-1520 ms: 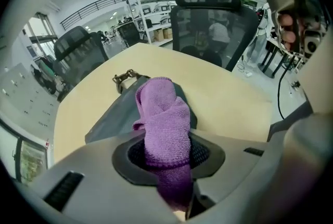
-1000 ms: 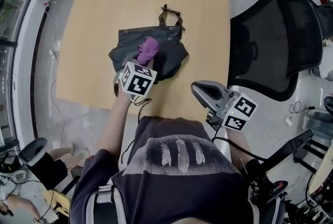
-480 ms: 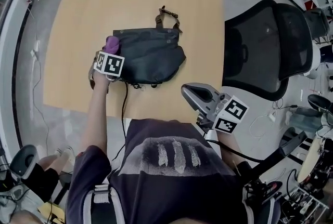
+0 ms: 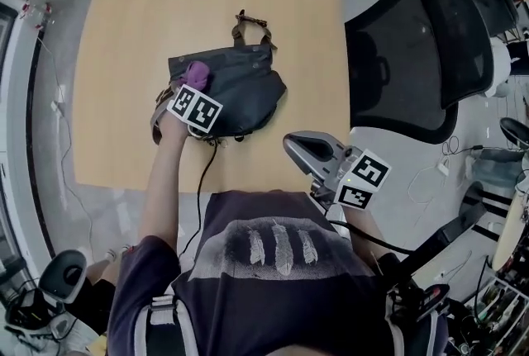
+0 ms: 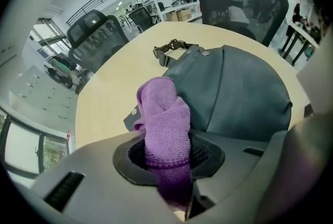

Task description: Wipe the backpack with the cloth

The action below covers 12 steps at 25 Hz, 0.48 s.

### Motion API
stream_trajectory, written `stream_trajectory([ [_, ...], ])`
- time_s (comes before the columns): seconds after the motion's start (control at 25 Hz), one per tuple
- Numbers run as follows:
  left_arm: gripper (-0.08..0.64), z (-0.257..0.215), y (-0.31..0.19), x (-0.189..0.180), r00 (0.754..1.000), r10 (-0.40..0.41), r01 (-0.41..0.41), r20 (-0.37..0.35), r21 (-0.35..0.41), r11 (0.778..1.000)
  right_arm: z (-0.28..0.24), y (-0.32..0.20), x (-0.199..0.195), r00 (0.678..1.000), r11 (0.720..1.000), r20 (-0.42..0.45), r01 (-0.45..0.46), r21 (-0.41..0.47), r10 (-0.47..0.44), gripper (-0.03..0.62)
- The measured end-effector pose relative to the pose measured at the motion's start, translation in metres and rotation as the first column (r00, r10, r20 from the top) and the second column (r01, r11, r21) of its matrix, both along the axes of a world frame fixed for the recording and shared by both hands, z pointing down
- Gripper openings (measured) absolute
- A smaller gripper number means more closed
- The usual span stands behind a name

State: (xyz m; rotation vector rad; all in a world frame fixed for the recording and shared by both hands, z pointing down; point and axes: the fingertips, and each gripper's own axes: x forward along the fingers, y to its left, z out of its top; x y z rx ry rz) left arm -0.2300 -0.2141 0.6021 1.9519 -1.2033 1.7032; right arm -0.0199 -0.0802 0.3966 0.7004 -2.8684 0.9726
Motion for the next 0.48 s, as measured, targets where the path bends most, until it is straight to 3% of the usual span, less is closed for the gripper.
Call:
stream_trajectory([
  [0.08,0.118,-0.003,0.001,0.017,1.0,0.014,-0.015,-0.015,-0.024,1.0,-0.001,0.003,0.008,1.0,1.0,0.023,-0.005,-0.004,0.005,0.003],
  [0.24,0.118,-0.008,0.005,0.069,0.984,-0.009,-0.005,-0.18,-0.078,0.997,0.001,0.006,0.029,0.998,1.0,0.055,-0.019,-0.017,0.02,0.003],
  [0.28,0.118,-0.008,0.005,0.081,0.981,-0.005,-0.01,-0.192,-0.08,0.997,0.002,0.007,0.035,0.998,0.999,0.061,-0.025,-0.021,0.026,0.003],
  [0.48,0.118,-0.011,-0.006,0.123,0.991,0.079,-0.086,-0.105,-0.055,0.995,0.004,0.007,0.069,0.994,0.998,0.093,-0.058,-0.028,0.061,0.003],
])
